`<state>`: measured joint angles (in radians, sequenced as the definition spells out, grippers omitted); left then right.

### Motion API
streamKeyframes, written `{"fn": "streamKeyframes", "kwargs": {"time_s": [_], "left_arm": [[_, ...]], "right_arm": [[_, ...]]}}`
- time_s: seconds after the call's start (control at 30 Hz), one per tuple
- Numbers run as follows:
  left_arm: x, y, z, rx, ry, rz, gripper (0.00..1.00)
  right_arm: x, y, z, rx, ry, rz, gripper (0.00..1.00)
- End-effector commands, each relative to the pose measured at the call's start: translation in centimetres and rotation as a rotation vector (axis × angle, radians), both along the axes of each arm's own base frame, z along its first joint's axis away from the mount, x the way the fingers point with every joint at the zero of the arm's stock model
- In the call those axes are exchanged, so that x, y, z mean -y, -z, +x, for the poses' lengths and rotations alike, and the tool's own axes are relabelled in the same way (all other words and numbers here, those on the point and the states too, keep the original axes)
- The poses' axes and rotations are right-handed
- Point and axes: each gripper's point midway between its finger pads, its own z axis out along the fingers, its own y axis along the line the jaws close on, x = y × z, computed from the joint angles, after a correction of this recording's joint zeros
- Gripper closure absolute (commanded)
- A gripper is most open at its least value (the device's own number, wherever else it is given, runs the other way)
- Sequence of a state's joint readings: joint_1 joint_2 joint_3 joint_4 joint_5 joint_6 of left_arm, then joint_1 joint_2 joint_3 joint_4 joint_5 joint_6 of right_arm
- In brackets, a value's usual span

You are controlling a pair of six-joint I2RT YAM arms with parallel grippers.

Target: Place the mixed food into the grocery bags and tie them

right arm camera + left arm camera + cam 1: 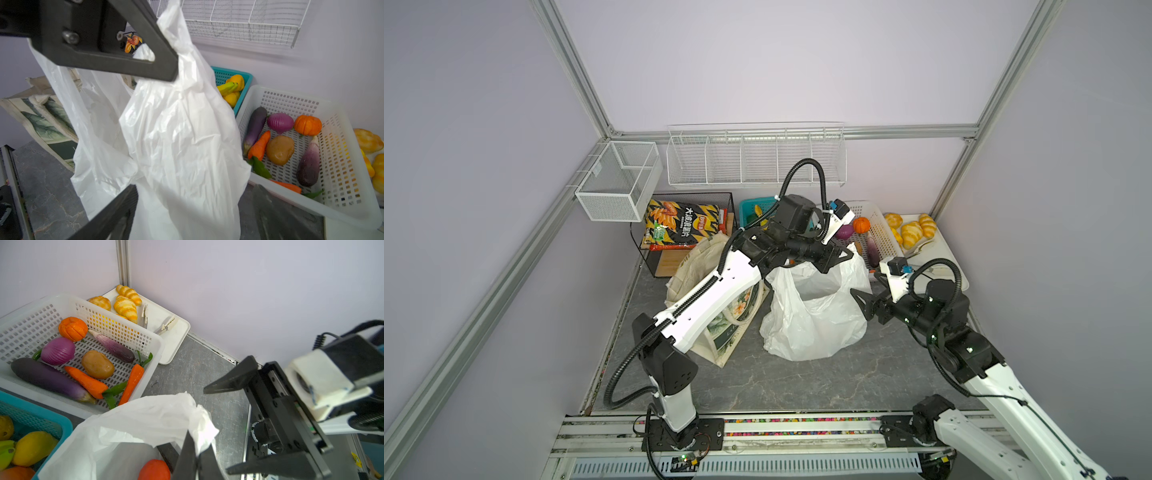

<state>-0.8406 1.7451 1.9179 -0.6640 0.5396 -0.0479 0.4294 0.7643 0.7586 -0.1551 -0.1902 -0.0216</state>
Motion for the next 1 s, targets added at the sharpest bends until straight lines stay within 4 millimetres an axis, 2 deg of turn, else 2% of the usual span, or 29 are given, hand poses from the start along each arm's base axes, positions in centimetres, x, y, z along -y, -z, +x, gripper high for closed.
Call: {"fn": "streamKeyframes", "kwargs": {"time_s": [0.0, 0.23, 0.27, 0.3, 0.33, 0.37, 0.5, 0.63, 0.7, 0.77, 0.8, 0.87, 0.97], "left_arm": [[-1.0, -1.8, -2.0, 0.000, 0.060, -0.042, 1.00], [-1.7, -2.1, -3.6, -0.013, 0.114, -0.040, 1.00], [-1.7, -2.2, -3.7, -0.013, 0.120, -0.045, 1.00], [-1.7, -2.2, -3.8, -0.014, 0.122, -0.050, 1.00], [-1.7, -2.3, -3.9, -0.016, 0.128, -0.054, 1.00], [-1.7, -2.5, -4.0, -0.016, 0.135, -0.059, 1.00], [-1.7, -3.3, -4.3, -0.031, 0.142, -0.098, 1.00], [-1.7, -3.5, -4.1, -0.074, 0.127, -0.136, 1.00], [-1.6, -3.6, -4.1, -0.099, 0.121, -0.153, 1.00], [-1.6, -3.6, -4.1, -0.119, 0.109, -0.167, 1.00], [-1.6, -3.5, -4.0, -0.125, 0.097, -0.175, 1.00], [-1.6, -3.5, -3.7, -0.145, 0.073, -0.197, 1.00], [-1.4, -3.3, -3.4, -0.186, 0.029, -0.213, 1.00]], "right_arm": [[-1.1, -3.0, 0.2, 0.175, -0.096, 0.004, 0.11], [-4.6, -4.2, -2.1, 0.157, -0.465, 0.072, 0.11], [-5.2, -4.1, -2.3, 0.135, -0.514, 0.079, 0.10], [-5.5, -3.8, -2.4, 0.109, -0.545, 0.083, 0.03], [-5.7, -3.5, -2.2, 0.088, -0.560, 0.086, 0.07], [-5.7, -2.7, -2.0, 0.066, -0.567, 0.089, 0.20], [-5.0, 0.0, -1.1, 0.016, -0.530, 0.141, 0.52], [-4.3, 2.4, -0.7, -0.009, -0.455, 0.144, 0.67], [-3.8, 3.6, -0.2, -0.031, -0.398, 0.123, 0.70], [-3.4, 3.6, 0.2, -0.027, -0.353, 0.108, 0.71], [-3.3, 3.4, 0.3, -0.019, -0.334, 0.104, 0.68], [-3.3, 2.8, 0.2, 0.010, -0.305, 0.093, 0.50], [-3.7, 1.7, -0.4, 0.076, -0.267, 0.082, 0.08]]}}
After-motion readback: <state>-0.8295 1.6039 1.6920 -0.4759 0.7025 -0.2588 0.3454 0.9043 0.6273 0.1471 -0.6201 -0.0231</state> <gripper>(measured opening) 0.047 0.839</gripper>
